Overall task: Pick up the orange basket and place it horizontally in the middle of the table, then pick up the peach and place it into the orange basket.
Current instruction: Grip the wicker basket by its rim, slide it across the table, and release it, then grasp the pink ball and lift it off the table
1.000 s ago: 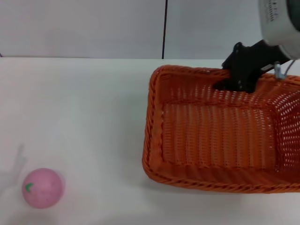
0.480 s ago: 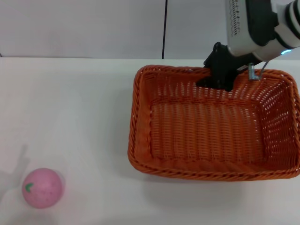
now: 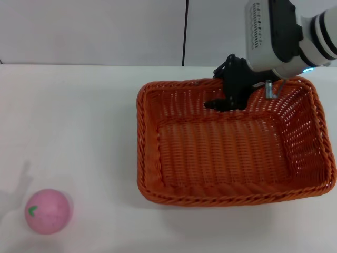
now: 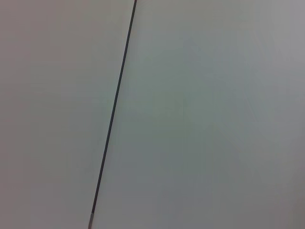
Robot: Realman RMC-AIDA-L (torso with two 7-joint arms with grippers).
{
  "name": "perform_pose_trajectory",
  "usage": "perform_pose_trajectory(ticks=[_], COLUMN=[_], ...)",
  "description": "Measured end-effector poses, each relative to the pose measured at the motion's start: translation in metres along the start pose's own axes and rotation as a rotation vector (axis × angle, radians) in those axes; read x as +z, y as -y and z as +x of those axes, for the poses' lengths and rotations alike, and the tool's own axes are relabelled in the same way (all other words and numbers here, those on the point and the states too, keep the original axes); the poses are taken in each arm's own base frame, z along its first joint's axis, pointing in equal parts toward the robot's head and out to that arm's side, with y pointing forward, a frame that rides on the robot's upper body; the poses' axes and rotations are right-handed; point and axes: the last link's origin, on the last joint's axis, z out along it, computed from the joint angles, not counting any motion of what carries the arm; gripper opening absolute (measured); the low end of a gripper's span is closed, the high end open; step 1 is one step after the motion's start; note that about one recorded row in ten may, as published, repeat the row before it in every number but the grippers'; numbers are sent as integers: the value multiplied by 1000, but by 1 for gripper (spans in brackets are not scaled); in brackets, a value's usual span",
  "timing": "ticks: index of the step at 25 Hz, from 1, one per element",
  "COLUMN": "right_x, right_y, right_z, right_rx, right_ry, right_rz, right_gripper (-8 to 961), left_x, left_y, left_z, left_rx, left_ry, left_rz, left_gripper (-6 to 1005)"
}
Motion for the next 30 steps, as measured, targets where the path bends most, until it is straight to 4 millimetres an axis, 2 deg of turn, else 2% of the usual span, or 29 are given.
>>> perform_pose_trajectory(ticks=[3,7,11,16,17,20,21,22,23,25,26,27,28,30], right_x=[-4,-17,-28,-55,-69,-89,-89,-99,-99,-108,-113,-123,-123,-131], right_y=[-3,-10,-19,-41,-52,-74,-74,-92,-92,-108,-115,-130,-130,-141], right_z=[4,5,13,29,37,53,53,67,67,79,86,102,102,115], right_rx=[31,90,137,264,332,417,417,464,464,496,515,559,559,595], right_ry=[44,240,323,494,594,756,756,871,871,985,1039,1134,1134,1206], right_rz=[30,95,142,239,289,360,360,412,412,478,512,575,575,619], right_gripper=[364,548,581,614,614,614,614,614,614,614,614,614,614,614], left_x=[-3,-8,-12,-20,-23,-26,-26,-27,-27,-28,-28,-28,-28,-27], left_y=[3,13,20,31,37,42,42,43,45,46,45,45,45,44], left_z=[0,3,7,17,20,24,24,25,26,27,26,26,26,26], left_rx=[0,-32,-40,-37,-47,-75,-75,-82,-86,-85,-87,-87,-87,-87], left_ry=[13,51,82,177,249,365,365,398,443,482,502,502,502,518], left_rz=[-1,-23,-69,-184,-252,-347,-347,-370,-402,-428,-446,-446,-446,-466], left_gripper=[739,736,734,731,731,729,728,728,727,726,726,725,724,723])
